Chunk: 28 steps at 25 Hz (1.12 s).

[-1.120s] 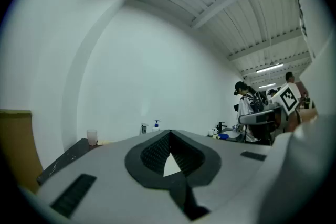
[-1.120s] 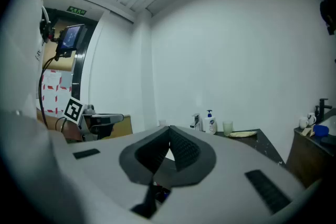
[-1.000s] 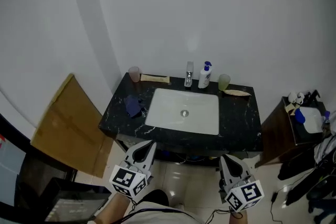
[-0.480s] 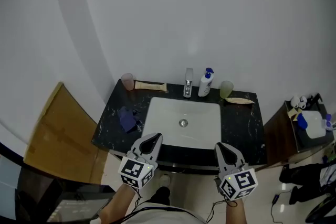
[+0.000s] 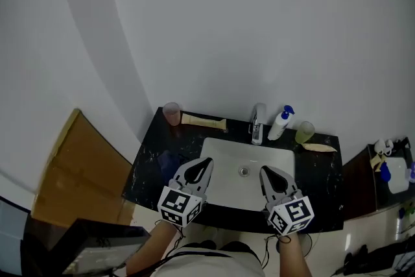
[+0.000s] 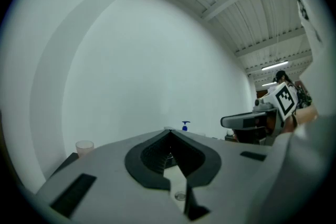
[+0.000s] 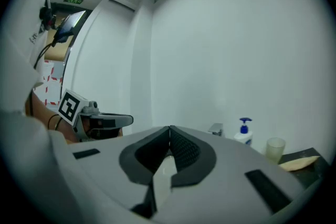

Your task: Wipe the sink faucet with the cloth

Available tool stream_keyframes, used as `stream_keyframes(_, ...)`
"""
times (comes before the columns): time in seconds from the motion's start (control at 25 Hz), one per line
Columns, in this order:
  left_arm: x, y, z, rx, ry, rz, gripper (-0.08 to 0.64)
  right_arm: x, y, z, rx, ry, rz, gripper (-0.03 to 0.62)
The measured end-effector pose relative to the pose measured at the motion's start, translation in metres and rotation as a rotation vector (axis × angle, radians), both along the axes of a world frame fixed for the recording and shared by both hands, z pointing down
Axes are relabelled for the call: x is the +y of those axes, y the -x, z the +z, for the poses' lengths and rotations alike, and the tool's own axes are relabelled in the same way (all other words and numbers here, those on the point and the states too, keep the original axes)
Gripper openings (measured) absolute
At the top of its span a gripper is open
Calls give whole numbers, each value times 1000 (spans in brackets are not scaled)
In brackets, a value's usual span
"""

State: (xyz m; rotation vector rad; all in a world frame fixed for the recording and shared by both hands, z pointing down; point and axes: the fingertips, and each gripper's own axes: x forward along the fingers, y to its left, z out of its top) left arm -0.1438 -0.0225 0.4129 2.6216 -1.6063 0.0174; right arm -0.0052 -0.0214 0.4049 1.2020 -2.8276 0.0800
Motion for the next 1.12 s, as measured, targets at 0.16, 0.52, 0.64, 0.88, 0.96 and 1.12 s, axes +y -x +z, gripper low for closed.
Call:
stream_keyframes(0.16, -3, 58, 16, -3, 39, -145, 2, -19, 86, 10, -2, 9, -205, 6)
stream_keyframes(0.52, 51, 169, 63, 8, 163, -481, 2, 13, 226, 50, 26, 89, -599, 6)
stream_keyframes(0.64, 60, 174, 75, 7, 203, -513, 1, 25, 237, 56, 32, 105, -653, 6)
stream_keyframes(0.88, 45, 163, 89, -24, 233, -494, 2, 16, 232, 67, 56, 119, -646, 6)
stream_keyframes(0.96, 37, 160, 94, -31, 244, -479, 2, 12, 228, 68, 60, 122, -639, 6)
stream_keyframes(1.12, 23, 155, 109, -32, 292, -451, 0, 4, 222, 69, 67, 120, -627, 6)
